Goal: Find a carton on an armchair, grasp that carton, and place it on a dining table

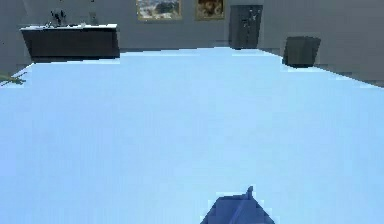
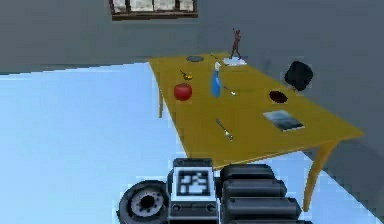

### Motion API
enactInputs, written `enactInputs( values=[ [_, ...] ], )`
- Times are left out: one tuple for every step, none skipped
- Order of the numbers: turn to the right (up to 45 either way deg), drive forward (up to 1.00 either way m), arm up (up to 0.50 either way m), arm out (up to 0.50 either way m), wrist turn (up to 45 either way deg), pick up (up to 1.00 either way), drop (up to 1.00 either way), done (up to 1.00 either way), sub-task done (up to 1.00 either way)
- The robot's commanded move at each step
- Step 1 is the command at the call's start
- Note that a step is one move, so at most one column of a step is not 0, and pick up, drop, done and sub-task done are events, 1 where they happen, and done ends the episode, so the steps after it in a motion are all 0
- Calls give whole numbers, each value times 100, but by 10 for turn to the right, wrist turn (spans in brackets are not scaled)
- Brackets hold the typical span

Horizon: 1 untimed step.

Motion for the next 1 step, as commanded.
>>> enactInputs(
  values=[
    [390,0,0,0,0,0,0,0,0]
  ],
)
